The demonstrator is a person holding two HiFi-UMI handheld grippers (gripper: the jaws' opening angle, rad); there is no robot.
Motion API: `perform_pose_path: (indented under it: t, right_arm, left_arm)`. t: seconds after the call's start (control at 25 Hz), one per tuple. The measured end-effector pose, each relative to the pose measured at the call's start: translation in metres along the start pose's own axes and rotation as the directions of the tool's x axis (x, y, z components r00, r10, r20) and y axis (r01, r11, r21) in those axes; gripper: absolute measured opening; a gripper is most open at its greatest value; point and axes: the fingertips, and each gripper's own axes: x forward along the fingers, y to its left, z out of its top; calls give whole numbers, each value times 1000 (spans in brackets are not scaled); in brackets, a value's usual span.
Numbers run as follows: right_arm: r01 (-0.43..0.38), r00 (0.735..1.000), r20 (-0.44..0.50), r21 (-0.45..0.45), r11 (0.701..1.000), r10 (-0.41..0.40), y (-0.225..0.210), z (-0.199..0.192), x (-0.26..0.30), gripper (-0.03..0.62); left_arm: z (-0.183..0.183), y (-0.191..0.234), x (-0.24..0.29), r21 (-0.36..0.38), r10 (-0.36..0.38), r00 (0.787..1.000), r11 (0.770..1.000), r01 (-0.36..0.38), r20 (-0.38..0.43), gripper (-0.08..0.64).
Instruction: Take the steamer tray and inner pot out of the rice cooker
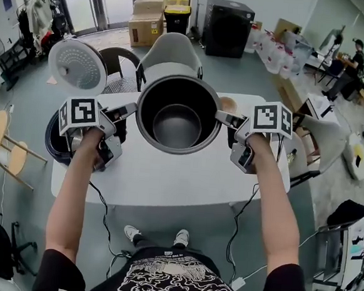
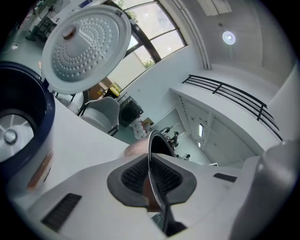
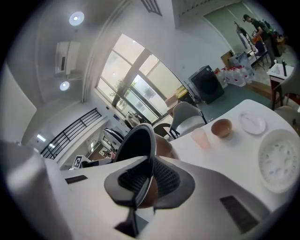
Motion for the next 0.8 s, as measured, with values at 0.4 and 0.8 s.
perform_pose_path:
  t: [0.4, 0.8]
  right_arm:
    - [86, 994, -82, 111, 990, -77, -96, -38, -11, 52]
    - [144, 978, -172, 144, 979, -118, -161, -61, 19, 52]
  left_arm:
    - [-66, 30, 69, -93, 42, 994, 994, -52, -100, 26]
    - [-104, 91, 113, -174, 99, 983, 977, -125, -153, 26]
